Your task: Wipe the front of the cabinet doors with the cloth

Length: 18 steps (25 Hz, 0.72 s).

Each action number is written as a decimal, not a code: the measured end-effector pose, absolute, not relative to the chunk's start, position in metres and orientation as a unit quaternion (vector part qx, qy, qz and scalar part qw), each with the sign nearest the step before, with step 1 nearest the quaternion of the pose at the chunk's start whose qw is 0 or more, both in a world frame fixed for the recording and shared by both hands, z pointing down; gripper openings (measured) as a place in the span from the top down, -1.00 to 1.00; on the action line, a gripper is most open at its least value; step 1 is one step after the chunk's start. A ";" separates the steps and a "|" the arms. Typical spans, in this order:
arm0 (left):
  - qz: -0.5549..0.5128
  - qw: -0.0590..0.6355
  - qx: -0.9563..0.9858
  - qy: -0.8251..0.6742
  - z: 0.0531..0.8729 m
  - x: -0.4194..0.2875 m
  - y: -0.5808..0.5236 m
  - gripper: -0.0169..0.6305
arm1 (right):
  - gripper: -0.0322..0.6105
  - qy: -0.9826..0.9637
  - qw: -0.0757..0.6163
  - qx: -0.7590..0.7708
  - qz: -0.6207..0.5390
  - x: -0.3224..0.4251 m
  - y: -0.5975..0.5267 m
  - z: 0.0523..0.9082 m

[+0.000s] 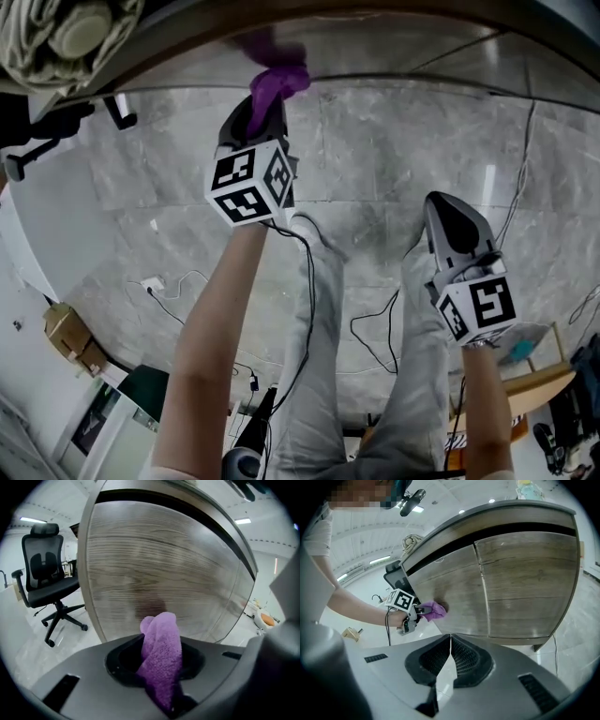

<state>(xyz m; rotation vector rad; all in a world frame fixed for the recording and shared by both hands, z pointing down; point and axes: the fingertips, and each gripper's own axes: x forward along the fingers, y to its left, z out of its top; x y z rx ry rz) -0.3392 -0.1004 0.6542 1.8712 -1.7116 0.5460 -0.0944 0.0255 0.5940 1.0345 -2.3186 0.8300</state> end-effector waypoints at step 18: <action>0.237 0.290 0.668 -0.643 0.684 -0.389 -0.046 0.63 | 0.81 -0.862 0.218 0.345 0.301 -0.149 0.013 0.592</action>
